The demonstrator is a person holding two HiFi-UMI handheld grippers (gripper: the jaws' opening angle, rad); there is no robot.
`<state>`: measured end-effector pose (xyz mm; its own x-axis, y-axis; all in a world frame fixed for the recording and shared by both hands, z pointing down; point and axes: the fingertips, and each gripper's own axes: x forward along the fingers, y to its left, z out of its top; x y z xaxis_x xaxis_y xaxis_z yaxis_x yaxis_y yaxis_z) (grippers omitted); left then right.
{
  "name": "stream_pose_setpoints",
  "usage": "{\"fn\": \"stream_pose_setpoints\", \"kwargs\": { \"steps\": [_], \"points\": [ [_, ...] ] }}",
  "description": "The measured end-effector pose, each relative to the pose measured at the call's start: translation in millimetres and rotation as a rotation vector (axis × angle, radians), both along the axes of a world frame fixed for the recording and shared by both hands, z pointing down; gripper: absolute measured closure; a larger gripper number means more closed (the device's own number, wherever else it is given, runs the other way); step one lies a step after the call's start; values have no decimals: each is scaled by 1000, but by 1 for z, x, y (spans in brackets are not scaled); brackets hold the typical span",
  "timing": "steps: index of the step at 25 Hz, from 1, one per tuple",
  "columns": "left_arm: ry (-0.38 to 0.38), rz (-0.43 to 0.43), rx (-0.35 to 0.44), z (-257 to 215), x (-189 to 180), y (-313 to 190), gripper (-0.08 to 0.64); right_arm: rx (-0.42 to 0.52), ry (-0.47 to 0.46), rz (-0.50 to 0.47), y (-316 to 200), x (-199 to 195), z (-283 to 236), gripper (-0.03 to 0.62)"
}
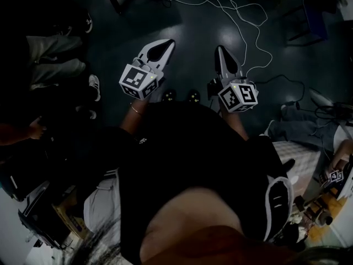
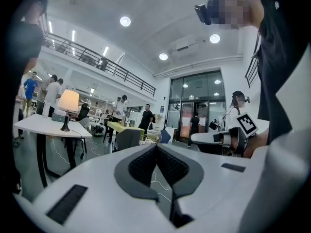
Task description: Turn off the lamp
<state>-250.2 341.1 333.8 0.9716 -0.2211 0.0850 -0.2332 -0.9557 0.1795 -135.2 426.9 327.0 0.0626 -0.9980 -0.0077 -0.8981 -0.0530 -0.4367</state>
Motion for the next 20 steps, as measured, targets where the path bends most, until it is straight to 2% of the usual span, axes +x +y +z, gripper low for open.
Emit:
{"fn": "stream_pose_setpoints", "kwargs": {
  "steps": [10,17,20],
  "points": [
    [-8,2,-3,2,27,12,554,37,-19,25,22,38,3,592],
    [9,29,14,2,80,30,554,31,-22,9,47,79,9,592],
    [-10,24,31,2,96,38,554,25,-28,3,57,97,16,592]
  ]
}}
